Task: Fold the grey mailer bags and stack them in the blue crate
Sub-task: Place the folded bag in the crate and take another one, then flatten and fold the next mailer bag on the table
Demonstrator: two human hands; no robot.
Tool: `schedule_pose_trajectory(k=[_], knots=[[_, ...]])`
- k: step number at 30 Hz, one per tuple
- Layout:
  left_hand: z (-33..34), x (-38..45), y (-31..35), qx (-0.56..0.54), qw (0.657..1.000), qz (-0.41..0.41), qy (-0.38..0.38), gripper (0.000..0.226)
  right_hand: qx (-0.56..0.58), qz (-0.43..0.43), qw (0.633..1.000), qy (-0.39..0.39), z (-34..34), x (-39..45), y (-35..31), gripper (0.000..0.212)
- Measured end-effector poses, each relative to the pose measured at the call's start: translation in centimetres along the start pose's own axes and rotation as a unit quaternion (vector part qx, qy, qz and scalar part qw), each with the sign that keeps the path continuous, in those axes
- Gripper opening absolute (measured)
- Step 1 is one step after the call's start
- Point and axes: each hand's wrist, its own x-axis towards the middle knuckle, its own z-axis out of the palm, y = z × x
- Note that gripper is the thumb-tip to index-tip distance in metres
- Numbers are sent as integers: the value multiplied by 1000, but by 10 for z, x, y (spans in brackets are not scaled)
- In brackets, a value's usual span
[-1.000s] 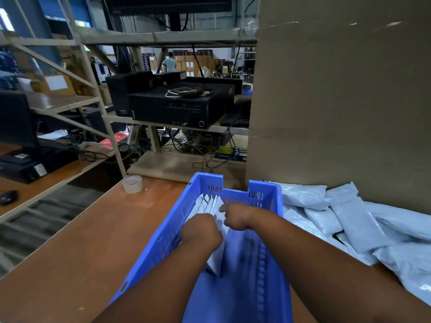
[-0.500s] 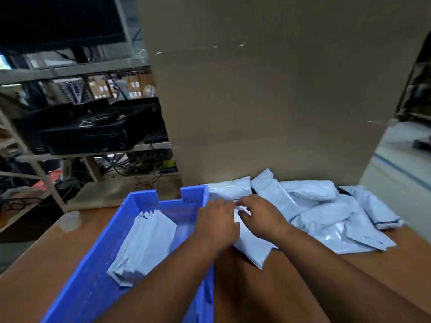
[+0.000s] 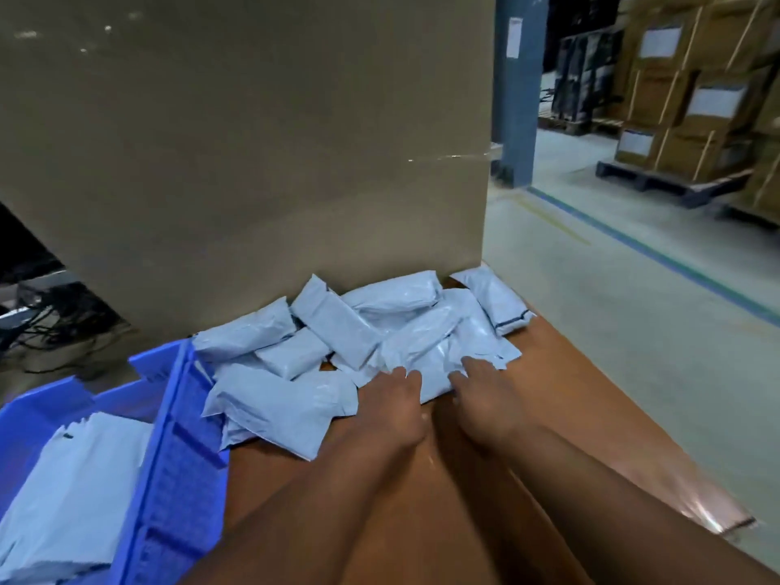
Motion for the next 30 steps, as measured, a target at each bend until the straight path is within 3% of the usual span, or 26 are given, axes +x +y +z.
schedule_pose_trajectory(k=[4,9,12,15,21,24,26,28,30], knots=[[19,32,19,44,999,5,-28,46,-19,-6,999,-34,-2,21,54,49],[41,69,39,9,998,10,-66,54,-3,-40,997,-61,10,49,88,55],[47,84,50,-6,998,1,-61,57,20,-56,997,-46,21,62,94,43],[52,96,55,55,997,34,-40,55,67,-48,997,0,32,67,98,27],[52,98,61,107,990,81,-38,61,165,-67,984,22,40,64,114,15],[48,79,66,81,993,92,-1,61,223,-48,973,25,29,54,115,23],[49,55,67,39,993,111,26,59,240,-45,970,23,24,43,113,39],[56,31,65,-4,990,138,35,60,192,-74,979,14,27,33,109,57],[63,10,61,-33,987,154,22,60,123,-85,989,21,35,24,102,57]])
